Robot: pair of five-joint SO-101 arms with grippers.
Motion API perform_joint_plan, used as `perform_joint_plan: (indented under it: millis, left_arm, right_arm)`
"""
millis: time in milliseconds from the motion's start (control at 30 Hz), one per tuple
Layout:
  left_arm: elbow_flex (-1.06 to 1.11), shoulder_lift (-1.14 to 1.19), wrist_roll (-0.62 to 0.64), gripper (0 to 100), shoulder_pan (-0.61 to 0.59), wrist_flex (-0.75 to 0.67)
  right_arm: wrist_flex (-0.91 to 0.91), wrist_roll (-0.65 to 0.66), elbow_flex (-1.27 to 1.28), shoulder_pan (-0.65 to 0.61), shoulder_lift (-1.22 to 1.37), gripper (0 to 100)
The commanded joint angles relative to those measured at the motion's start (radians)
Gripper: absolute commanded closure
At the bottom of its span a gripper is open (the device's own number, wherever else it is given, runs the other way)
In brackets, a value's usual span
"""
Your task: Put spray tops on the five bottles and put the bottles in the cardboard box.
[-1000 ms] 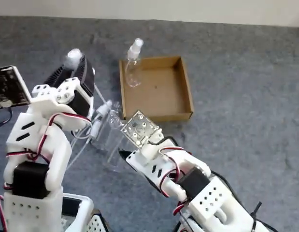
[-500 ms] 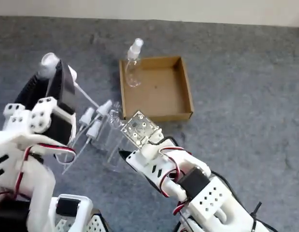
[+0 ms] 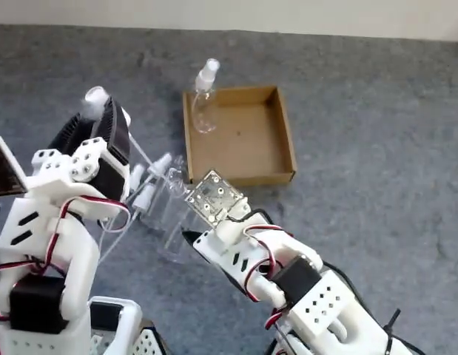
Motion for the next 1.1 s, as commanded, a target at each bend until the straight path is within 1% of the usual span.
perform_joint_plan:
  millis: [0,67,133,267,367,433,500,567,633,700,767,933,1067]
  left_arm:
    - [0.001,-0.01,-0.006,100,0.104,0.078]
    - [0.008,-0.008,-0.012,100,0.147,0.141]
    - [0.042,-0.008,-0.014,100,0.165,0.175]
    - [0.148,-0.008,-0.015,100,0.171,0.178]
    - [0.223,-0.008,-0.08,100,0.174,0.178]
    - [0.263,-0.008,-0.098,100,0.18,0.178]
    - [0.292,-0.008,-0.1,100,0.209,0.178]
    - [0.312,-0.01,-0.098,100,0.26,0.178]
    - [0.32,-0.01,-0.098,100,0.311,0.178]
    - [0.325,-0.01,-0.098,100,0.338,0.178]
    - [0.338,-0.01,-0.098,100,0.341,0.178]
    - [0.369,-0.01,-0.1,100,0.34,0.176]
    - [0.366,-0.01,-0.1,100,0.338,0.147]
  right_arm:
    - [-0.028,-0.008,-0.008,-0.005,-0.024,99.5]
    - [-0.03,-0.008,-0.008,-0.005,-0.025,99.5]
    - [-0.03,-0.008,-0.016,-0.002,-0.03,99.5]
    - [-0.03,-0.002,-0.016,0.051,-0.03,99.5]
    - [-0.03,-0.002,-0.016,0.079,-0.031,99.5]
    - [-0.028,-0.002,-0.016,0.084,-0.031,99.5]
    - [-0.039,-0.008,-0.016,0.081,-0.027,99.5]
    - [-0.11,-0.009,-0.018,0.082,-0.027,99.5]
    - [-0.174,-0.043,-0.018,0.087,-0.025,99.5]
    - [-0.226,-0.11,-0.018,0.087,-0.025,99.5]
    - [-0.255,-0.167,-0.018,0.088,-0.025,99.5]
    - [-0.282,-0.29,-0.018,0.157,-0.028,99.5]
    - [-0.282,-0.282,-0.008,0.157,-0.025,99.5]
